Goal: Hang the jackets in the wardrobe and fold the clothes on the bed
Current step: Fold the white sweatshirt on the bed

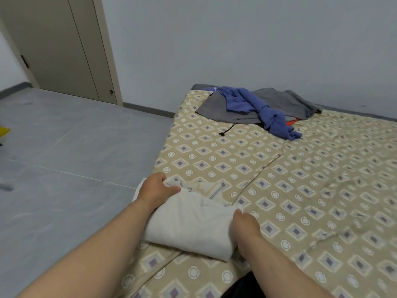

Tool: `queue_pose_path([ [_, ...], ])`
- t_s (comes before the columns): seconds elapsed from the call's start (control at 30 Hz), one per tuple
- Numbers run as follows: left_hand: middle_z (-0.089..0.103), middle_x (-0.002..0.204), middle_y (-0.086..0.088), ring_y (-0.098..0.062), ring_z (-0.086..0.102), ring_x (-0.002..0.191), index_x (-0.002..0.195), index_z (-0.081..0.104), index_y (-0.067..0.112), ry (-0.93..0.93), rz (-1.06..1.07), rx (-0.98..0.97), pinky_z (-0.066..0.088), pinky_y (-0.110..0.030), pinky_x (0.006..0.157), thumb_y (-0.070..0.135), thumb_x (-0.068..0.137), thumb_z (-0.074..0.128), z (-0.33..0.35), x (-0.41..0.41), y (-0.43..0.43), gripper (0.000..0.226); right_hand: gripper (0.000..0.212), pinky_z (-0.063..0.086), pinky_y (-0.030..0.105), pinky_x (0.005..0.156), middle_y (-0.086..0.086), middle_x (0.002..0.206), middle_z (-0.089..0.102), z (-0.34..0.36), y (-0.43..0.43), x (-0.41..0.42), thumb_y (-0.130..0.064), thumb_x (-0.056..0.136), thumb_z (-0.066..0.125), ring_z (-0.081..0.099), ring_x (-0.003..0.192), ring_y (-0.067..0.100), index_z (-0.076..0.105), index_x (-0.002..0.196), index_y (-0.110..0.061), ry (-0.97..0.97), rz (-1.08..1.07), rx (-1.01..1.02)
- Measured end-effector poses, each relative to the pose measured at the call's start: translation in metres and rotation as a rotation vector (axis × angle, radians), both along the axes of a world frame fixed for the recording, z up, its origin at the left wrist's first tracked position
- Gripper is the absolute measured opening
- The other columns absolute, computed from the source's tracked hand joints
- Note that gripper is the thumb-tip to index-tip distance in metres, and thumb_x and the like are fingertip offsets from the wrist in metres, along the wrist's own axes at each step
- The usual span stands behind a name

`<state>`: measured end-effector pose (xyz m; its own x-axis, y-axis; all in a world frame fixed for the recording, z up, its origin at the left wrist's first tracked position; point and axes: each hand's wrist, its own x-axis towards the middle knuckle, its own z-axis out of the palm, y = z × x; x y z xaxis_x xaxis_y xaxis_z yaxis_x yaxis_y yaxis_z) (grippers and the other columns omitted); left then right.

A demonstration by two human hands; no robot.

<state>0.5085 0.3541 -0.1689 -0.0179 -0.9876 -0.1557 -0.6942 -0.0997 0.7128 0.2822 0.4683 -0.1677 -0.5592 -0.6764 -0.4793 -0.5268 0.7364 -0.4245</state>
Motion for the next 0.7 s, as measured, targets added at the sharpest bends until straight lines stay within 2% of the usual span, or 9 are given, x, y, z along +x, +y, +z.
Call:
queue_pose_path([
  [0.13,0.061,0.090,0.014,-0.013,0.058,0.088,0.093,0.058,0.025,0.018,-0.106,0.066,0.042,-0.029,0.070,0.042,0.071,0.078,0.005,0.007,0.005,0.034,0.042,0.040,0.033,0.087,0.018,0.129,0.057,-0.003,-0.002,0.005,-0.021,0.105,0.025,0.053,0.109,0.033,0.054,0.124,0.002,-0.125,-0.156,-0.140],
  [0.2,0.072,0.095,0.007,-0.016,0.068,0.093,0.095,0.070,0.022,0.230,-0.163,0.210,0.053,-0.033,0.081,0.037,0.066,0.076,0.011,0.018,0.015,0.033,0.044,0.044,0.036,0.086,0.020,0.118,0.062,-0.002,-0.003,0.008,-0.030,0.104,0.033,0.057,0.106,0.037,0.059,0.117,0.002,-0.224,-0.248,-0.203],
  [0.3,0.077,0.097,-0.001,-0.022,0.073,0.092,0.099,0.075,0.026,0.523,-0.185,0.393,0.058,-0.036,0.079,0.022,0.063,0.075,0.018,0.045,0.030,0.036,0.032,0.043,0.036,0.082,0.007,0.105,0.063,0.001,0.001,0.011,-0.034,0.098,0.046,0.058,0.095,0.030,0.057,0.103,-0.005,-0.491,-0.391,-0.172],
  [0.4,0.076,0.092,0.005,-0.016,0.073,0.086,0.098,0.073,0.024,0.357,-0.152,0.299,0.057,-0.036,0.077,0.021,0.067,0.078,0.019,0.064,0.040,0.032,0.024,0.039,0.031,0.068,0.007,0.099,0.065,0.007,0.006,0.014,-0.027,0.084,0.060,0.060,0.090,0.028,0.061,0.102,-0.012,-0.623,-0.405,-0.094],
  [0.5,0.074,0.083,0.010,-0.012,0.069,0.083,0.086,0.074,0.026,0.202,-0.177,0.108,0.053,-0.031,0.075,0.015,0.074,0.077,0.022,0.063,0.049,0.016,0.022,0.045,0.034,0.074,0.005,0.098,0.063,0.012,0.010,0.018,-0.021,0.086,0.060,0.058,0.089,0.026,0.057,0.107,-0.016,-0.596,-0.364,-0.181],
  [0.57,0.074,0.082,0.012,-0.009,0.068,0.083,0.083,0.074,0.030,0.259,-0.169,0.012,0.050,-0.028,0.073,0.009,0.075,0.078,0.027,0.058,0.058,0.022,0.022,0.049,0.036,0.082,0.002,0.098,0.065,0.013,0.011,0.019,-0.025,0.091,0.060,0.061,0.090,0.024,0.058,0.111,-0.017,-0.589,-0.337,-0.269],
  [0.6,0.074,0.083,0.013,-0.008,0.067,0.082,0.083,0.074,0.031,0.330,-0.133,-0.006,0.049,-0.028,0.074,0.009,0.074,0.079,0.030,0.058,0.063,0.025,0.021,0.049,0.036,0.078,0.000,0.095,0.065,0.016,0.013,0.019,-0.030,0.093,0.061,0.062,0.087,0.023,0.059,0.109,-0.017,-0.593,-0.335,-0.294],
  [0.67,0.074,0.080,0.010,-0.007,0.066,0.075,0.077,0.075,0.030,0.560,-0.022,0.030,0.049,-0.027,0.069,0.016,0.066,0.080,0.037,0.061,0.072,0.019,0.025,0.043,0.033,0.067,-0.003,0.093,0.064,0.021,0.016,0.017,-0.041,0.094,0.060,0.060,0.083,0.020,0.057,0.105,-0.018,-0.606,-0.343,-0.293],
  [0.7,0.074,0.080,0.007,-0.009,0.068,0.074,0.078,0.075,0.027,0.694,0.026,0.080,0.049,-0.028,0.067,0.018,0.064,0.076,0.040,0.065,0.077,0.017,0.032,0.044,0.034,0.070,-0.002,0.098,0.066,0.023,0.017,0.014,-0.045,0.093,0.059,0.061,0.087,0.022,0.059,0.108,-0.016,-0.617,-0.339,-0.283],
])
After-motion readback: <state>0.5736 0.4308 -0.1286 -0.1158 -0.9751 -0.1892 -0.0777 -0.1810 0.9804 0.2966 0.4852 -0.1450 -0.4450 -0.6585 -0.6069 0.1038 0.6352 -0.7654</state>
